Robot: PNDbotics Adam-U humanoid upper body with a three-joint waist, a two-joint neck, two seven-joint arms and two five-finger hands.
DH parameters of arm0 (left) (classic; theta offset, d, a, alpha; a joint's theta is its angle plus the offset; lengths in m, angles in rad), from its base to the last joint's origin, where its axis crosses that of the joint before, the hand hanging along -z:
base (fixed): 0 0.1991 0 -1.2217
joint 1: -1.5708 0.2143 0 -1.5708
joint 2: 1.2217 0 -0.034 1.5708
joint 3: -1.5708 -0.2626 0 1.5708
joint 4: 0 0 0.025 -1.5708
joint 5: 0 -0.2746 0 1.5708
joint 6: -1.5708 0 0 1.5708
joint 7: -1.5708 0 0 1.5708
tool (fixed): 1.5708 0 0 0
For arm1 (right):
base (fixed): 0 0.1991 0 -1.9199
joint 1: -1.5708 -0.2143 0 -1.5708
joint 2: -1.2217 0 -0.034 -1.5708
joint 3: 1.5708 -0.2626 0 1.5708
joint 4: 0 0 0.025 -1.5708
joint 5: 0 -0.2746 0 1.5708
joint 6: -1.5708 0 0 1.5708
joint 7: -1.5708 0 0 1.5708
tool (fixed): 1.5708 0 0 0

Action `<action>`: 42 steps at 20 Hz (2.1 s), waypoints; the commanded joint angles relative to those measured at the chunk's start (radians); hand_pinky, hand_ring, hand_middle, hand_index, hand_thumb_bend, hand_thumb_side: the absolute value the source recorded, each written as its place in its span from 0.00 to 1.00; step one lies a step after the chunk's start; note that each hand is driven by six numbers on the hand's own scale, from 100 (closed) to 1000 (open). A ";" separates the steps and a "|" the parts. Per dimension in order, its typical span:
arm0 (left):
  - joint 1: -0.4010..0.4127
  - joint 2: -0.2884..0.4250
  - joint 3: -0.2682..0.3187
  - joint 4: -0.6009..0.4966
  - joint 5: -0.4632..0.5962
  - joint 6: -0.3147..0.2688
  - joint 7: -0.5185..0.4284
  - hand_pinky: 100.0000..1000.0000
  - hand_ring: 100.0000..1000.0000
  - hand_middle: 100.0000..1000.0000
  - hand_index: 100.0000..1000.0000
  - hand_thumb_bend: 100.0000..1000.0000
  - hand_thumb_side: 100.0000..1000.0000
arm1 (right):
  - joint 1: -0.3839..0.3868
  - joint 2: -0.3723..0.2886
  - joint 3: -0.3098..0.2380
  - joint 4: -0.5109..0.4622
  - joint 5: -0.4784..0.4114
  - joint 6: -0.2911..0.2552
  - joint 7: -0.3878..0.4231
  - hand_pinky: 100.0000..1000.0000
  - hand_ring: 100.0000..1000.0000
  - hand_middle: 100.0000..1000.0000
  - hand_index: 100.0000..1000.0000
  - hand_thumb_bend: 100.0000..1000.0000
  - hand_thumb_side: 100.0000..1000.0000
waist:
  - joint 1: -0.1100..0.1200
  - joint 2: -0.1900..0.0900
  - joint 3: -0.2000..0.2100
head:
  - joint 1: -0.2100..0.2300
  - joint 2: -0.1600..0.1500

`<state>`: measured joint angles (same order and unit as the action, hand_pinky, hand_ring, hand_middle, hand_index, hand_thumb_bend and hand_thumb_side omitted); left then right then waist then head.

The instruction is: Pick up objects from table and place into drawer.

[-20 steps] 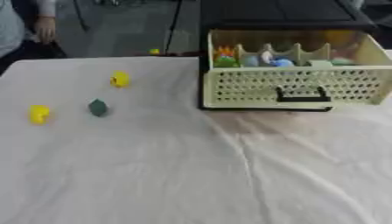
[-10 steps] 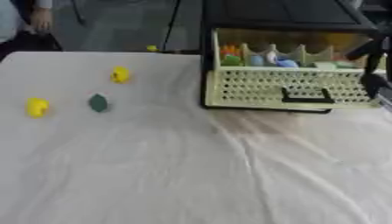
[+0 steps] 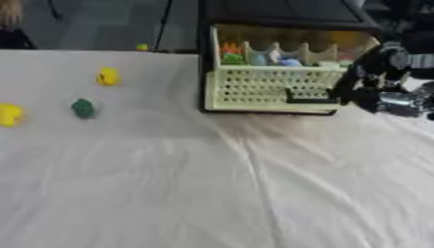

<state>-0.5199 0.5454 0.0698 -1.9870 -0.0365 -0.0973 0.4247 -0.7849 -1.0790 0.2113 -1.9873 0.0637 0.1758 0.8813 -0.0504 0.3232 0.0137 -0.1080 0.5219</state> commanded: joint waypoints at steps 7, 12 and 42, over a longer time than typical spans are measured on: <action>-0.009 0.009 0.000 -0.013 0.004 0.011 -0.017 0.34 0.56 0.79 0.82 0.07 0.92 | -0.084 0.024 0.104 -0.010 0.001 0.165 0.026 0.18 0.49 0.67 0.82 0.00 1.00 | -0.002 -0.027 0.013 | -0.038 0.004; -0.008 0.008 0.003 -0.013 0.005 0.018 -0.022 0.34 0.56 0.79 0.81 0.07 0.92 | -0.109 0.043 0.132 0.004 0.017 0.210 0.026 0.14 0.45 0.66 0.86 0.00 1.00 | -0.002 -0.026 0.016 | -0.057 0.006; 0.006 -0.031 0.011 -0.013 0.011 0.042 -0.038 0.34 0.56 0.79 0.80 0.01 0.94 | -0.057 0.073 0.108 0.209 0.102 0.289 0.025 0.36 0.55 0.67 0.82 0.00 1.00 | 0.003 0.021 0.031 | -0.057 -0.027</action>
<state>-0.5091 0.5048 0.0709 -1.9870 -0.0271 -0.0563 0.3898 -0.8275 -0.9872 0.3431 -1.7972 0.1471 0.3851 0.8319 -0.0509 0.3598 0.0442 -0.1648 0.5066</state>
